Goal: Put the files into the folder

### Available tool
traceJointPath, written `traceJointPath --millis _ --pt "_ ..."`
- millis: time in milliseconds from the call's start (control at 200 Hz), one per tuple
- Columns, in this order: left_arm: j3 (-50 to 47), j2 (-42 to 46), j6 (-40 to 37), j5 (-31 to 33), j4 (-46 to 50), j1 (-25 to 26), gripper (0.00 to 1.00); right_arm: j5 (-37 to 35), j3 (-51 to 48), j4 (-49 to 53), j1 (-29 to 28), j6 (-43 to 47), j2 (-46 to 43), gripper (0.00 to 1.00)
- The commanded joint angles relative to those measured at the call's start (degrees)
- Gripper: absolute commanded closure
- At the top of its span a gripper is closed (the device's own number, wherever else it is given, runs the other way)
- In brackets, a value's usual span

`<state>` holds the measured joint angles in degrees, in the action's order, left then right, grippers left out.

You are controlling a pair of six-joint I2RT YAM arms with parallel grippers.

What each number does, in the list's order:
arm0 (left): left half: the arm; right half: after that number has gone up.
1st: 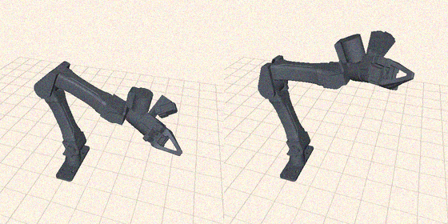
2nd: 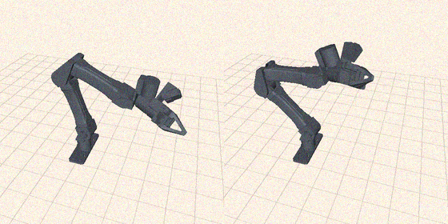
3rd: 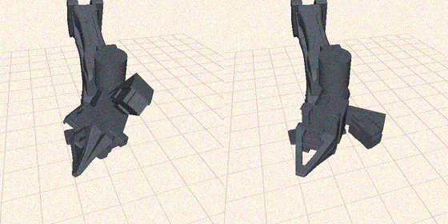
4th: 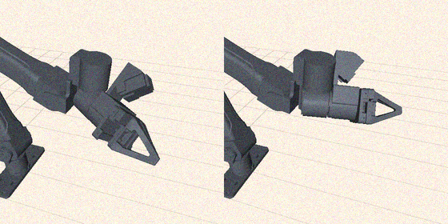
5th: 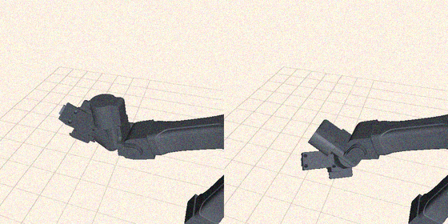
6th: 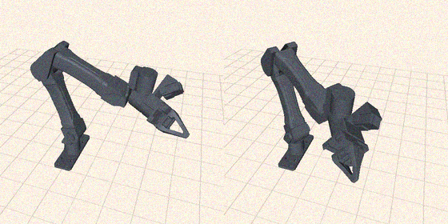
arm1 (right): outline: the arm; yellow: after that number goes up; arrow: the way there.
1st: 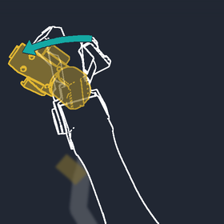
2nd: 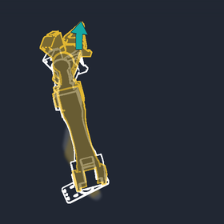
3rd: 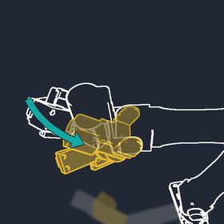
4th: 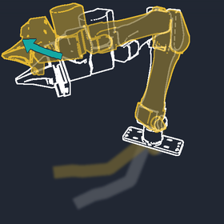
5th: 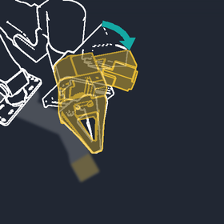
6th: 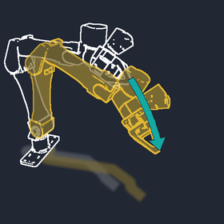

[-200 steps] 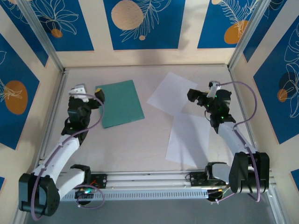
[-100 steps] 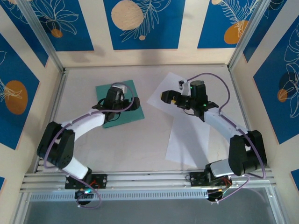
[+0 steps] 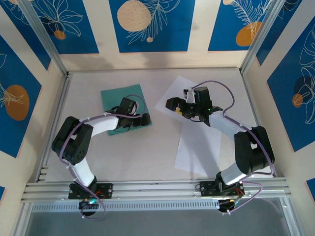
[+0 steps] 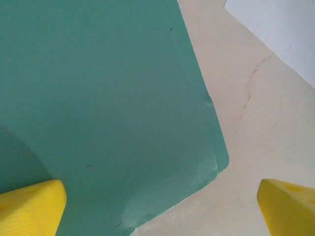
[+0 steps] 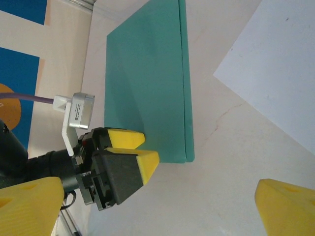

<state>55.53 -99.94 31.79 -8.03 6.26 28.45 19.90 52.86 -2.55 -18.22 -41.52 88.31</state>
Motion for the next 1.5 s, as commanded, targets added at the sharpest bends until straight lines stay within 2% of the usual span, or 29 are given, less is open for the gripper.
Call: traceJointPath --millis 0,235,430,570,695,765,845,970,1065,1135,1190,1370,1496 --pt "-1.59 0.26 2.2 -1.88 4.33 1.52 0.01 2.84 3.47 -0.94 -0.38 -2.14 1.54 0.0" --pt "-9.8 5.49 7.18 -3.7 4.57 5.6 0.02 3.68 7.49 0.76 -1.19 -3.16 5.82 0.02" --pt "-16.06 11.75 10.82 -3.51 5.12 11.71 0.02 3.57 8.17 1.76 -3.5 -3.45 8.09 0.03" --pt "-15.38 15.43 11.58 -4.16 6.81 13.65 0.02 2.9 8.77 4.28 -6.05 -2.93 10.07 0.05" --pt "-12.05 20.27 9.29 0.23 12.05 12.92 0.01 2.35 7.99 4.56 -8.08 -3.52 10.94 0.08" --pt "-9.8 22.3 7.31 2.28 15.33 11.55 0.01 1.84 7.81 5.15 -8.92 -4.01 11.29 0.09" --pt "-8.09 24.5 4.18 5.78 19.15 9.51 0.0 0.92 7.95 6.27 -9.91 -4.41 11.79 0.15" --pt "-7.71 27.36 1.59 10.14 23.15 3.36 0.0 -1.75 8.68 8.5 -12.32 -4.71 12.73 0.18" --pt "-10.03 29.2 1.18 7.86 23.12 -4.44 0.0 -3.58 9.6 10.55 -14.14 -4.8 13.91 0.19" --pt "-11.78 30.3 0.56 7.27 22.66 -8.43 0.0 -3.66 9.88 10.85 -14.75 -5.04 14.8 0.25" --pt "-12.83 30.68 0.05 6.66 22.49 -10.9 0.0 -3.68 9.71 10.43 -15.06 -5.65 15.41 0.26" --pt "-15.94 29.26 -0.06 0.72 19.56 -17.22 0.0 -4.21 10.97 11.03 -16.07 -5.59 17.46 0.28" --pt "-17.45 27.83 -0.19 -1.84 17.23 -19.25 0.01 -5.3 12.39 12.32 -16.66 -5.1 18.84 0.29"
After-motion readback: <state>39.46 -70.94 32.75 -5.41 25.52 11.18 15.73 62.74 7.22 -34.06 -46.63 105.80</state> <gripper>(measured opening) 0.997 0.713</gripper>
